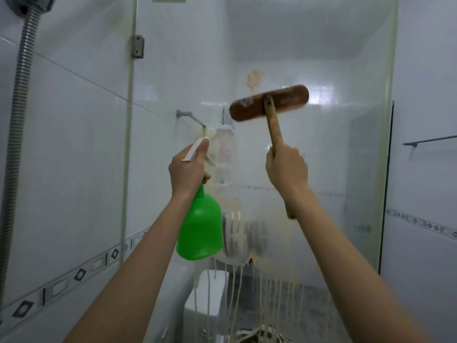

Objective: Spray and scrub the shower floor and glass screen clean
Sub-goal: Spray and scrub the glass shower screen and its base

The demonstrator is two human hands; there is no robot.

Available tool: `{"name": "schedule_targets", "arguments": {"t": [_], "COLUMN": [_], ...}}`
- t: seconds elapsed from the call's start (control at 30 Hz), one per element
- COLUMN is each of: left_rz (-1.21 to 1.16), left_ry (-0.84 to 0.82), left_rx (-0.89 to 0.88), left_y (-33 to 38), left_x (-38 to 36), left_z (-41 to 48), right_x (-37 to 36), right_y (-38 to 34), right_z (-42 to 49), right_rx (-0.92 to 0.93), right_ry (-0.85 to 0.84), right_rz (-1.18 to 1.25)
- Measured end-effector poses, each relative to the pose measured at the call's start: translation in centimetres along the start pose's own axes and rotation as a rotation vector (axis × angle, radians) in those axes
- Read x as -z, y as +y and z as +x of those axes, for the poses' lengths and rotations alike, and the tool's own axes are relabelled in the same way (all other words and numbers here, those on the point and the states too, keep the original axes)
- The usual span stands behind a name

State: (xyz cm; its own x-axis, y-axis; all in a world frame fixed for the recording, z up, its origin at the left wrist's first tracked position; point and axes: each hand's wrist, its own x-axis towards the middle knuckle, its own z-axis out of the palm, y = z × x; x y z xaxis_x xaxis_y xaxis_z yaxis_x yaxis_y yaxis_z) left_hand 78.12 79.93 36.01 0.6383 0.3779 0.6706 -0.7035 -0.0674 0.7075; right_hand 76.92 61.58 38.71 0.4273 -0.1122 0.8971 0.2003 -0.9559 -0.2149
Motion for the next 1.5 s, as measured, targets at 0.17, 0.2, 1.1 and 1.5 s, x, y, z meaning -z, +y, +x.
{"name": "schedule_targets", "arguments": {"t": [0.17, 0.2, 1.1, 1.5], "left_rz": [-0.065, -0.077, 0.028, -0.033], "left_ry": [0.063, 0.063, 0.005, 0.018], "left_rx": [-0.039, -0.049, -0.149, -0.165], "left_y": [2.0, 2.3, 4.3, 4.1], "left_x": [0.1, 0.3, -0.4, 0.3], "left_z": [1.0, 1.0, 5.9, 7.2], "right_x": [0.4, 0.2, 2.3, 3.2], "right_y": [1.4, 1.5, -3.8, -4.7], "right_z": [-4.5, -6.4, 8.7, 11.4], "right_rx": [-0.048, -0.057, 0.014, 0.023], "right_ry": [-0.077, -0.083, 0.064, 0.077], "right_rz": [0.001, -0.008, -0.079, -0.051]}}
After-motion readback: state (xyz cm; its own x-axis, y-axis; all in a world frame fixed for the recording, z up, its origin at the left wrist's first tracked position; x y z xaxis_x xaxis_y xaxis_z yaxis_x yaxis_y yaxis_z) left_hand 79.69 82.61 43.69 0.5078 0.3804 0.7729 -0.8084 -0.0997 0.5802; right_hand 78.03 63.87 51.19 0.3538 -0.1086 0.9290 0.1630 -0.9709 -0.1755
